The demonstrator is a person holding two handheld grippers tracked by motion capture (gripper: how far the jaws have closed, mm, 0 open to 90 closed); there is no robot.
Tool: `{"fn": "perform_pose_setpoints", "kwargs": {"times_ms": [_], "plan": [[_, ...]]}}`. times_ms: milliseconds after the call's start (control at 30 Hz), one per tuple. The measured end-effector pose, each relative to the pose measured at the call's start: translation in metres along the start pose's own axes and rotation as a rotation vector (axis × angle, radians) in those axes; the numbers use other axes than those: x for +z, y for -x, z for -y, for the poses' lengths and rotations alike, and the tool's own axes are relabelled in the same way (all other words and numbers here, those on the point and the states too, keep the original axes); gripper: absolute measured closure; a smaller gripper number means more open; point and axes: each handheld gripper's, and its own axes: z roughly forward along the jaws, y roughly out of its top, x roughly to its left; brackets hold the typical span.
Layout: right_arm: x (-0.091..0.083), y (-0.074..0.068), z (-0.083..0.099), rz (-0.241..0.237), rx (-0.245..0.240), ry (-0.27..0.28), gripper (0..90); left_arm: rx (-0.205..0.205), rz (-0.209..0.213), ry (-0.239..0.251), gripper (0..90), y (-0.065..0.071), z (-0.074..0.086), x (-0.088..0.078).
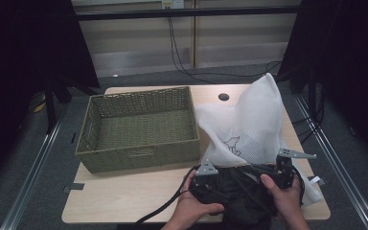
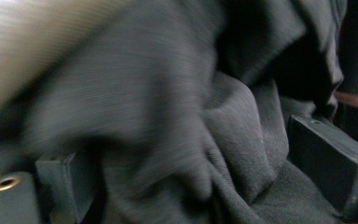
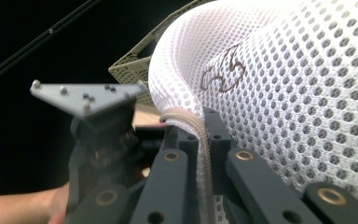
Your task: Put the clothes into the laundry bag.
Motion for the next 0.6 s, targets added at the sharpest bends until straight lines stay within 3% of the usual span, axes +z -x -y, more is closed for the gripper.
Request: {"fn": "perform_pose_setpoints", "kwargs": {"times_ms": [33, 100, 167, 233, 267, 333, 400, 467, 533, 567, 600], "plan": [[0.003, 0.000, 0.001, -0.005, -0.001, 0.000, 89.1, 0.027, -0.033, -0.017, 9.1, 0.004, 0.001, 0.004], [0.007, -0.002, 0.002, -0.009, 0.000, -0.010, 89.1, 0.072, -0.122, -0.034, 29.4, 0.008, 0.000, 0.008], [0.009, -0.004, 0.003, -0.016, 0.004, -0.012, 89.1, 0.043, -0.132, 0.002, 54.4, 0.008, -0.002, 0.008], [0.007, -0.005, 0.002, -0.021, 0.000, 0.002, 89.1, 0.031, -0.124, 0.073, 66.3, 0.009, -0.005, 0.004], [0.005, -0.006, 0.000, -0.032, -0.001, 0.018, 89.1, 0.032, -0.113, 0.122, 67.8, 0.011, -0.006, 0.000], [-0.002, -0.011, -0.005, -0.049, -0.019, 0.043, 89.1, -0.051, -0.024, 0.270, 69.2, 0.010, -0.012, -0.008], [-0.011, -0.022, -0.011, -0.050, -0.058, 0.067, 89.1, -0.087, -0.013, 0.321, 69.2, 0.010, -0.017, -0.011], [-0.017, -0.029, -0.014, -0.032, -0.089, 0.071, 89.1, -0.106, -0.034, 0.347, 68.8, 0.009, -0.022, -0.011], [-0.022, -0.029, -0.012, -0.013, -0.110, 0.054, 89.1, -0.141, -0.099, 0.328, 68.6, 0.007, -0.023, -0.005], [-0.023, -0.027, -0.010, -0.013, -0.103, 0.047, 89.1, -0.178, -0.142, 0.318, 68.6, 0.004, -0.022, 0.001], [-0.022, -0.024, -0.006, -0.007, -0.097, 0.030, 89.1, -0.194, -0.202, 0.274, 68.6, 0.000, -0.019, 0.006]]}}
